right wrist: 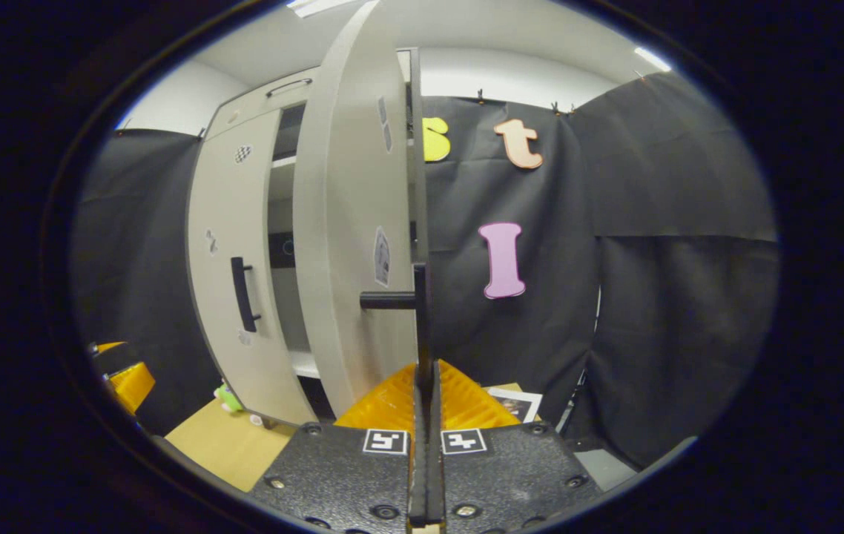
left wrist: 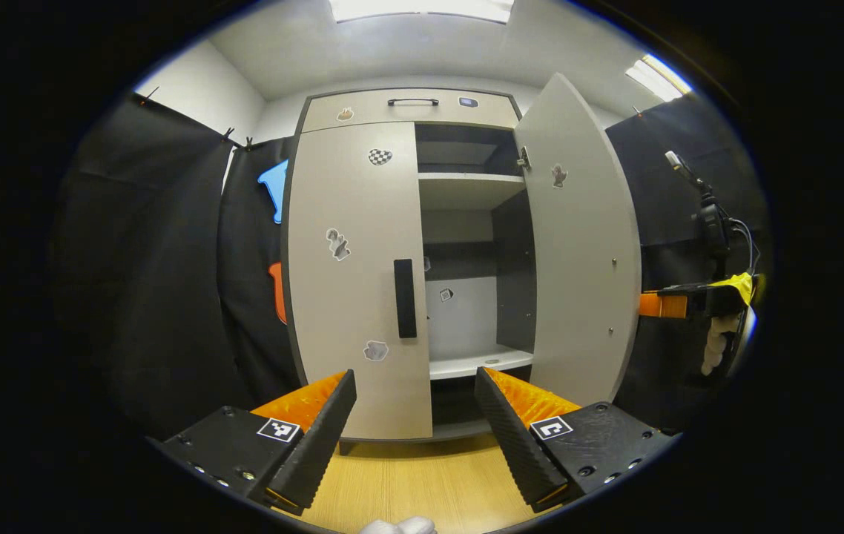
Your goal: Open the right door of the double-door shoe cabinet with the right hand, and open the left door with the left hand.
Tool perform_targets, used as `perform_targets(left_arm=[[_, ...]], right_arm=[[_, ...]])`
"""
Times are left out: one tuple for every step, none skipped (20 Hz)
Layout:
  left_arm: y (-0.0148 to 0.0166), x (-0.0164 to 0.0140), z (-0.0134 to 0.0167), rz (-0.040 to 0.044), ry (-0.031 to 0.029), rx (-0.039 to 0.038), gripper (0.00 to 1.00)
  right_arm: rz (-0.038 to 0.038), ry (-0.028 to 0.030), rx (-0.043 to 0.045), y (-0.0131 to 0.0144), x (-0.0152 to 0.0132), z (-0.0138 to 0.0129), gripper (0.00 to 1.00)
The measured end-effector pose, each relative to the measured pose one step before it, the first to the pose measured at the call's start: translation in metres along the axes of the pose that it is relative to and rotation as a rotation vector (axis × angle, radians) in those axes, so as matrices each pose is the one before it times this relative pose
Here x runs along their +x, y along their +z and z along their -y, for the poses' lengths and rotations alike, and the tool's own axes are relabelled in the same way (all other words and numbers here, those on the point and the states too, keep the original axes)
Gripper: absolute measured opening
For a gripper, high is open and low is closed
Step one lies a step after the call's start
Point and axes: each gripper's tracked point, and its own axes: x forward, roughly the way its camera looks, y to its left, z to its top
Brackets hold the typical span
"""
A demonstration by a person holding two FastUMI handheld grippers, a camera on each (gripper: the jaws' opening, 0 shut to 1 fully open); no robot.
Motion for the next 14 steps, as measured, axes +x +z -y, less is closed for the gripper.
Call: perform_targets(left_arm=[[0.00091, 0.00095, 0.00217, 0.00231, -0.00212, 0.00037, 0.97], [0.00013, 0.00101, 0.001, -0.00075, -0.00325, 0.0006, 0.97], [-0.00037, 0.00048, 0.00197, -0.00227, -0.00275, 0.00106, 0.97], [-0.00036, 0.00222, 0.00123, -0.00127, -0.00192, 0.00153, 0.97], [-0.00027, 0.00175, 0.00023, -0.00003, -0.00044, 0.00046, 0.97], [0.00083, 0.00092, -0.00045, -0.00049, -0.00068, -0.00101, 0.97], [0.00021, 0.00007, -0.00022, -0.00067, -0.00026, -0.00205, 0.97], [-0.00032, 0.00068, 0.0, -0.00068, -0.00017, -0.00128, 0.97], [-0.00008, 0.00035, -0.00128, -0.00079, 0.00229, -0.00067, 0.97], [-0.00008, 0.00046, -0.00086, -0.00098, 0.00252, -0.00169, 0.97], [-0.00043, 0.00035, -0.00084, 0.00028, 0.00097, -0.00344, 0.97], [0.00039, 0.00003, 0.00001, -0.00106, -0.00037, -0.0028, 0.97], [-0.00044, 0.0003, -0.00024, -0.0004, 0.00037, -0.00086, 0.97], [-0.00023, 0.00025, -0.00099, 0.00018, -0.00039, 0.00075, 0.97]], right_arm=[[-0.00887, 0.02686, 0.02922, 0.00061, 0.00118, 0.00137, 0.04], [-0.00679, 0.02298, 0.01497, -0.00332, -0.00231, -0.00456, 0.04], [-0.01074, -0.0012, -0.02557, -0.003, -0.00036, -0.00061, 0.04], [0.0044, -0.00867, -0.019, 0.00057, -0.00493, 0.00461, 0.04], [-0.0004, -0.00264, 0.00002, -0.00388, 0.00163, 0.00062, 0.04], [-0.00044, 0.00045, 0.00652, -0.00204, 0.00079, -0.00334, 0.04], [0.00031, 0.00282, 0.00571, 0.00011, -0.00028, 0.00038, 0.04], [0.00339, 0.00562, 0.00907, 0.00292, -0.00035, -0.00088, 0.04], [-0.00034, 0.0017, -0.00004, 0.00084, 0.00119, -0.00065, 0.04], [0.00916, -0.00805, -0.00841, 0.00205, -0.0002, 0.00212, 0.04], [0.00865, -0.00174, -0.01106, 0.00436, -0.00111, 0.00073, 0.03], [0.00691, 0.00023, -0.00209, 0.00368, -0.00156, -0.00253, 0.04], [0.00553, -0.00466, -0.01297, 0.00281, -0.00137, -0.00144, 0.02], [0.00189, -0.00841, -0.02011, -0.00131, -0.00024, 0.00268, 0.04]])
